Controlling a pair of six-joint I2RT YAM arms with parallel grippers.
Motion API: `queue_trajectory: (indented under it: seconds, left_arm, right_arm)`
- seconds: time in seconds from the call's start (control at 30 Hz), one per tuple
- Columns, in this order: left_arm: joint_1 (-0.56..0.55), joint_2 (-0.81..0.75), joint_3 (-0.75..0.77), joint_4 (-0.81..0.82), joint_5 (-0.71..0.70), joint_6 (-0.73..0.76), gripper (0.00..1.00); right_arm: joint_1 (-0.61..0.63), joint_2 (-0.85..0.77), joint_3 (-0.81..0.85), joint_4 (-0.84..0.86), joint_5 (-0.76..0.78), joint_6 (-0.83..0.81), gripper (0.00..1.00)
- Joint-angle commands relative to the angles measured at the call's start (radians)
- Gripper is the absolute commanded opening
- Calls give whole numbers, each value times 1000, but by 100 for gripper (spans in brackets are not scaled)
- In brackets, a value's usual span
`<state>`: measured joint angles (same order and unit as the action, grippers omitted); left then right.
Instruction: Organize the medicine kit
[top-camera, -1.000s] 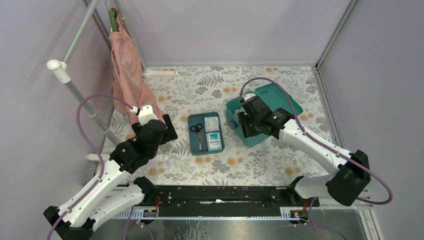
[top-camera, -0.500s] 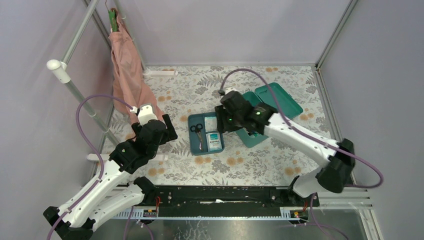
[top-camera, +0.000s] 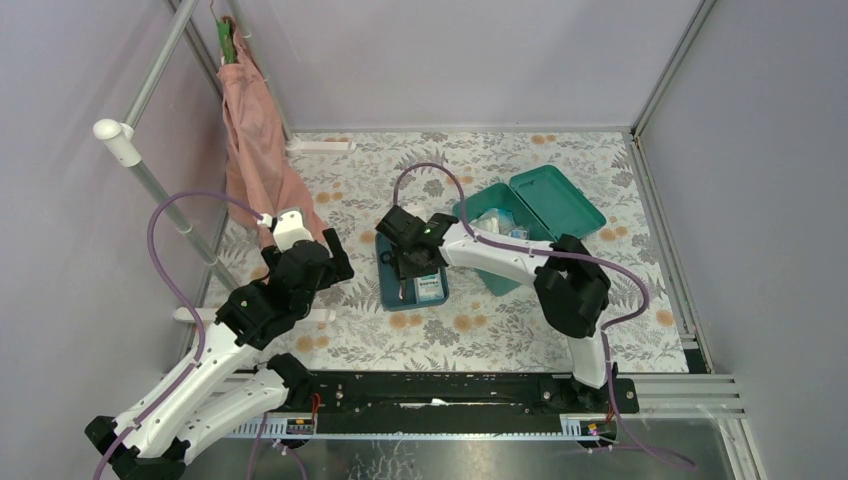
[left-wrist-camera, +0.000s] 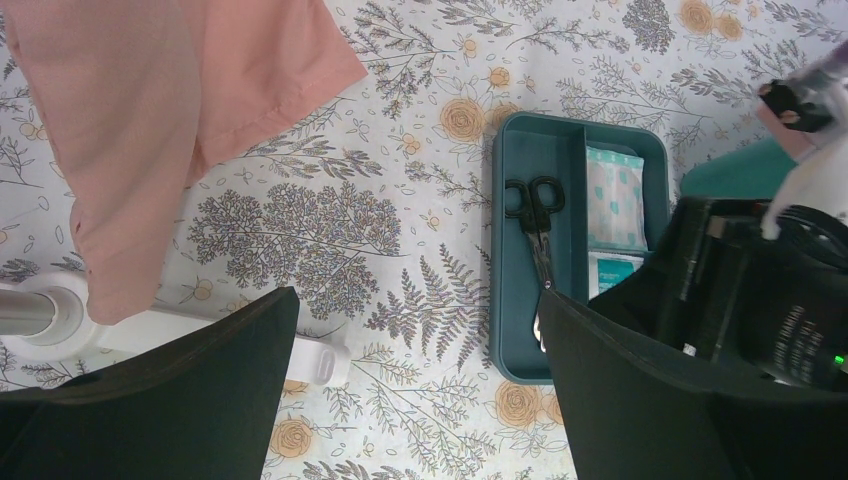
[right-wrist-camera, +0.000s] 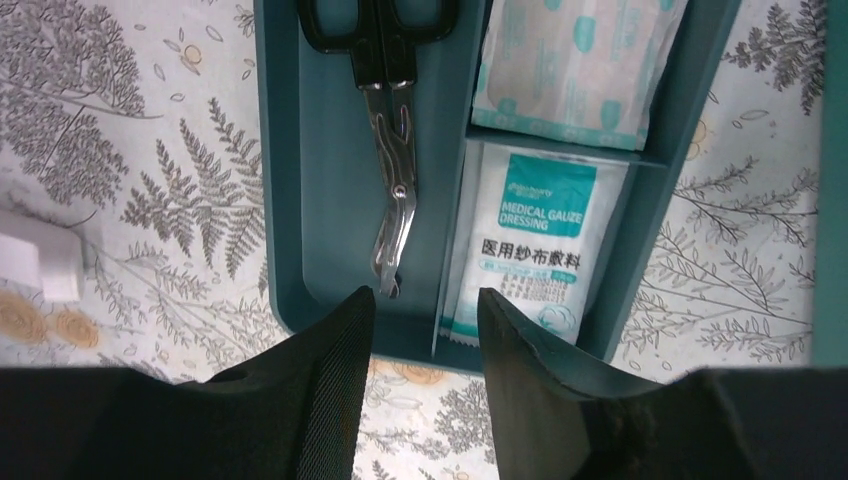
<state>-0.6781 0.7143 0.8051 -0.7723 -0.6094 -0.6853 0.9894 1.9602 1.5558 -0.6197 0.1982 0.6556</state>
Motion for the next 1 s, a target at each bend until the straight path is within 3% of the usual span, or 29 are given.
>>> queue_trajectory:
  seconds: [0.0,0.57,0.83,0.97]
  left_arm:
    - [2,-7,-16,29,-4,6,99]
    - [2,-7,-16,31,-4,6,98]
    - [2,-7,-16,30,-6,6,99]
    - [2,-9,-16,31,-7,5,98]
  right_arm:
    - [9,68,87,-32,72,14,49]
    - [9,220,177,-63,137,-25,26]
    - [8,184,138,-2,136,-70,16]
    - [8,162,124,27,101,-93,5]
